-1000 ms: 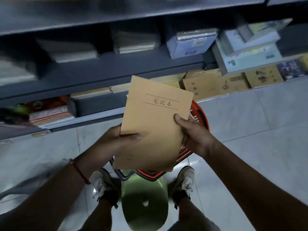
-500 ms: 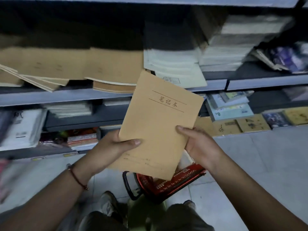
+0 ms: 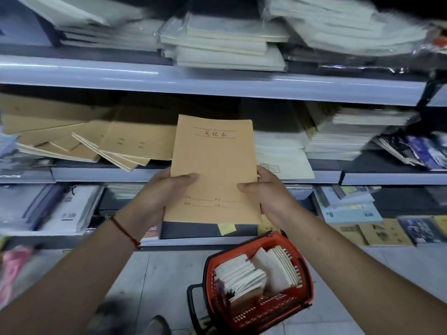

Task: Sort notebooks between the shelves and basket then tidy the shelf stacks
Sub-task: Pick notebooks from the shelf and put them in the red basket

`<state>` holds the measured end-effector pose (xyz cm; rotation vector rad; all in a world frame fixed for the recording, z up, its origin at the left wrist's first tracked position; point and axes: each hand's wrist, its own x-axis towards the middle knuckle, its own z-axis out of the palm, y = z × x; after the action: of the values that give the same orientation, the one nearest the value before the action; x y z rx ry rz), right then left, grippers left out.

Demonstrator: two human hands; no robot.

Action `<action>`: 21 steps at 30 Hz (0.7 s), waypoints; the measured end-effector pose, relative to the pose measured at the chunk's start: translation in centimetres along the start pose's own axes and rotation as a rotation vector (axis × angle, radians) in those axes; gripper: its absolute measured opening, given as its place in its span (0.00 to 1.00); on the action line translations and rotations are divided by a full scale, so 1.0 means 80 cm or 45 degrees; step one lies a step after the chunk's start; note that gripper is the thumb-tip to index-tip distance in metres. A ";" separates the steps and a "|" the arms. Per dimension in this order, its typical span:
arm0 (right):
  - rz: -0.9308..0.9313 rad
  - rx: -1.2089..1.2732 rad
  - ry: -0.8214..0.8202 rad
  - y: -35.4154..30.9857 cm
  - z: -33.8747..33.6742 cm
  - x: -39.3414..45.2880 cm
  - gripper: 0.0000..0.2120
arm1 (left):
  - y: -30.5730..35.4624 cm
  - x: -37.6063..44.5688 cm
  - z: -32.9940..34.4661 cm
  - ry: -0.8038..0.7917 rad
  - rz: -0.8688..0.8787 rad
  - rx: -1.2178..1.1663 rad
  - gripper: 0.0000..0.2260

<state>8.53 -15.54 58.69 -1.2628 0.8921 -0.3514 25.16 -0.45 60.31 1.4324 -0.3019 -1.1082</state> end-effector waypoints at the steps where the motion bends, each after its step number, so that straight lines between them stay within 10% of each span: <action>1: 0.000 -0.010 0.021 -0.009 0.007 0.009 0.17 | 0.008 0.005 -0.003 0.019 -0.004 -0.029 0.13; 15: -0.055 -0.264 0.310 -0.102 0.051 0.128 0.32 | 0.053 0.080 -0.013 0.285 0.201 0.153 0.15; 21: 0.045 -0.244 0.213 -0.079 0.063 0.132 0.19 | 0.066 0.122 0.000 0.415 0.223 0.111 0.23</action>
<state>20.41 -21.27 60.64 -1.4062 1.1105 -0.3534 32.33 -8.94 60.70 1.6041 -0.2397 -0.7138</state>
